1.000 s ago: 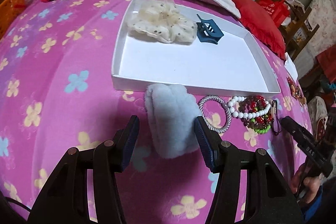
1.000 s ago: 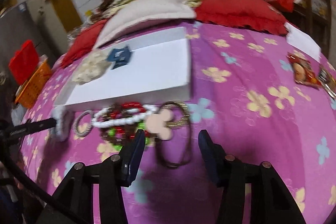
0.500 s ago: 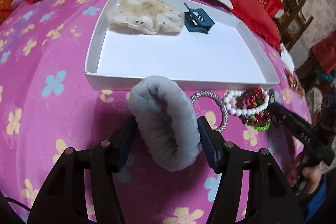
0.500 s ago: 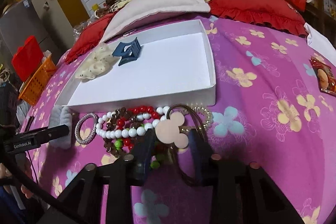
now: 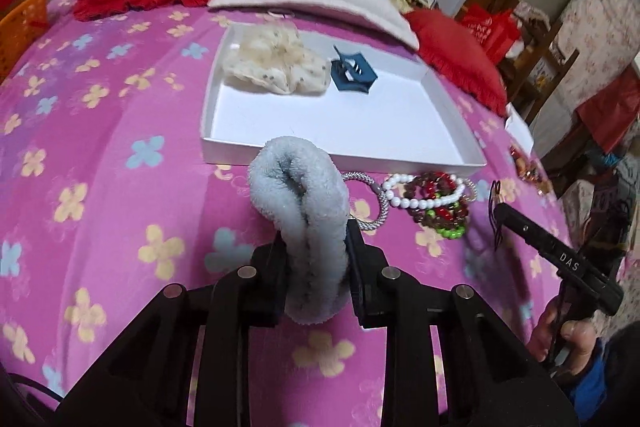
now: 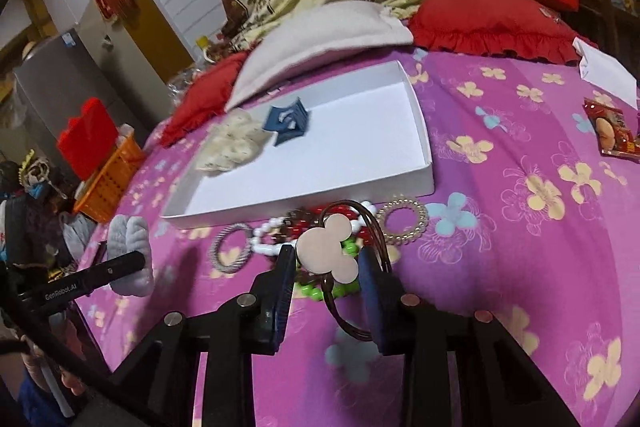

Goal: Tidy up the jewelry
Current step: 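Grasp the grey fuzzy scrunchie with the left tool while the right tool grasps the Mickey hair tie, then carry the grey scrunchie into the tray with the left tool while the right tool releases the Mickey tie there, then move both tools toward the bracelets beside the tray, then grasp the silver braided bracelet with the left tool while the right tool grasps the white pearl bracelet, then lower the silver bracelet into the tray with the left tool while the right tool releases the pearls there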

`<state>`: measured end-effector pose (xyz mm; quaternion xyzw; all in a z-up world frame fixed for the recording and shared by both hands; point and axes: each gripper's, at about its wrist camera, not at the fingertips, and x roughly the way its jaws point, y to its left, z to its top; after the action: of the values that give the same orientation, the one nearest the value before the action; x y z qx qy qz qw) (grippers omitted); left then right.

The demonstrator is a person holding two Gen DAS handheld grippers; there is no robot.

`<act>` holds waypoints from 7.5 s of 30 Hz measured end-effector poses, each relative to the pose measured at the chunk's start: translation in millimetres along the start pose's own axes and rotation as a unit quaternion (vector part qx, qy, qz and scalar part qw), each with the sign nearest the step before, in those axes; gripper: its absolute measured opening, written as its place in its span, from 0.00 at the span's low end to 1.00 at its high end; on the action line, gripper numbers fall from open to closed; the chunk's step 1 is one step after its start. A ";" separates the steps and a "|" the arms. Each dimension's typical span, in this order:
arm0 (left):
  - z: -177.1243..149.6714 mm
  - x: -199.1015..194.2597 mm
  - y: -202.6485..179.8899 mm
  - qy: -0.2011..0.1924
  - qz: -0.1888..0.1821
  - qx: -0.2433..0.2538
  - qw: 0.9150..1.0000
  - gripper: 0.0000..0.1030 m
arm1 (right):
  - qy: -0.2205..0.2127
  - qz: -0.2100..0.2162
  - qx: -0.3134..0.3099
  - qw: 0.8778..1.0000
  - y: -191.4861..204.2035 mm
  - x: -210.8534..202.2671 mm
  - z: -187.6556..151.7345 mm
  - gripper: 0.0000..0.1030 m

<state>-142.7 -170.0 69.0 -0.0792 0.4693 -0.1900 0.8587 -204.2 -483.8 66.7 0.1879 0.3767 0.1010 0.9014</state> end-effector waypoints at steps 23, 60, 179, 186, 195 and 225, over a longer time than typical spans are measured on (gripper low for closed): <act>3.5 -11.3 -137.9 0.013 -0.009 0.108 0.994 0.23 | -0.112 -0.007 0.092 0.989 -54.9 -131.3 -54.4 0.30; 56.5 -17.0 -21.2 -0.043 0.048 0.065 0.996 0.24 | -0.034 0.034 -0.007 0.999 51.0 -29.2 57.1 0.30; -13.2 -43.4 -2.4 -0.036 0.007 0.017 0.999 0.05 | -0.030 0.030 -0.024 0.999 42.8 -44.0 71.9 0.08; 38.4 -7.9 -35.2 -0.030 -0.024 0.030 0.999 0.05 | -0.006 -0.007 -0.047 0.999 34.5 4.5 123.8 0.08; 111.7 95.9 -76.9 0.006 -0.011 0.048 0.999 0.05 | 0.044 -0.052 -0.073 0.995 33.1 104.6 191.1 0.08; 88.0 14.7 -80.9 -0.058 0.019 0.073 0.995 0.36 | 0.037 -0.078 -0.013 0.996 -35.4 30.6 94.9 0.42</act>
<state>-82.3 -253.7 131.1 -0.0189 0.4049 -0.2025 0.8914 -113.5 -531.0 93.6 0.1427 0.4220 0.0423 0.8943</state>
